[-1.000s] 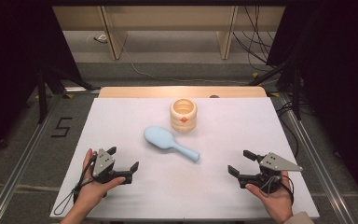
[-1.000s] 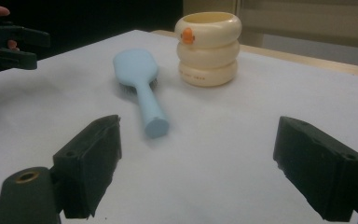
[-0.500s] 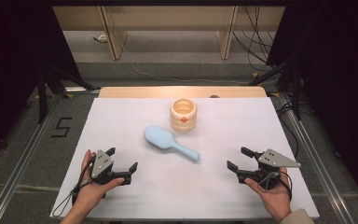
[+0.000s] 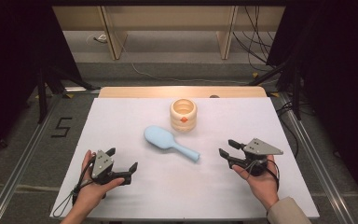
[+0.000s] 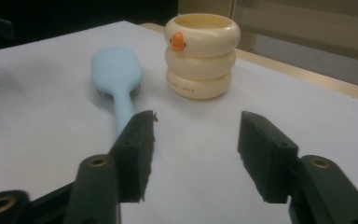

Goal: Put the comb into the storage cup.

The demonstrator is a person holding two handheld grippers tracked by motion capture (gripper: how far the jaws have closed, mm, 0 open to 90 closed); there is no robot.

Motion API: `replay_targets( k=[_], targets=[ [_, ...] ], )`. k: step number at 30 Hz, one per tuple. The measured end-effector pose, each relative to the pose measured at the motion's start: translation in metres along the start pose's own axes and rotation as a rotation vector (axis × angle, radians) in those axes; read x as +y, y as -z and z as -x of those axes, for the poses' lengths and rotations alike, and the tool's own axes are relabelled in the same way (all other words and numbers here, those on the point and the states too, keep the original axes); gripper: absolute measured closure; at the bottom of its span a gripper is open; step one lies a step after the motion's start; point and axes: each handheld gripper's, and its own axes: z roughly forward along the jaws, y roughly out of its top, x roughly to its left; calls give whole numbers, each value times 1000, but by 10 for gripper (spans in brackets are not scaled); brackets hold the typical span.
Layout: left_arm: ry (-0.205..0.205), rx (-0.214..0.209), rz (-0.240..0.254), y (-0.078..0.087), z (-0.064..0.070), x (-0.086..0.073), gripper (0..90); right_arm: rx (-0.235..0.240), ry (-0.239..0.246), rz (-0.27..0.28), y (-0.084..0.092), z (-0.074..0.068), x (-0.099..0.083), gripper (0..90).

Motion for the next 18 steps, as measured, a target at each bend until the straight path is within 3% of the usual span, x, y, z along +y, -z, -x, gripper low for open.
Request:
replay_targets(
  k=[3, 10, 18],
  targets=[
    [0, 1, 0, 0, 0, 0, 24, 7, 20, -40, -11, 0, 3, 639],
    [0, 2, 0, 0, 0, 0, 27, 37, 43, -123, -36, -3, 9, 812],
    [1, 4, 4, 0, 0, 0, 28, 73, 77, -228, -59, -8, 16, 900]
  ],
)
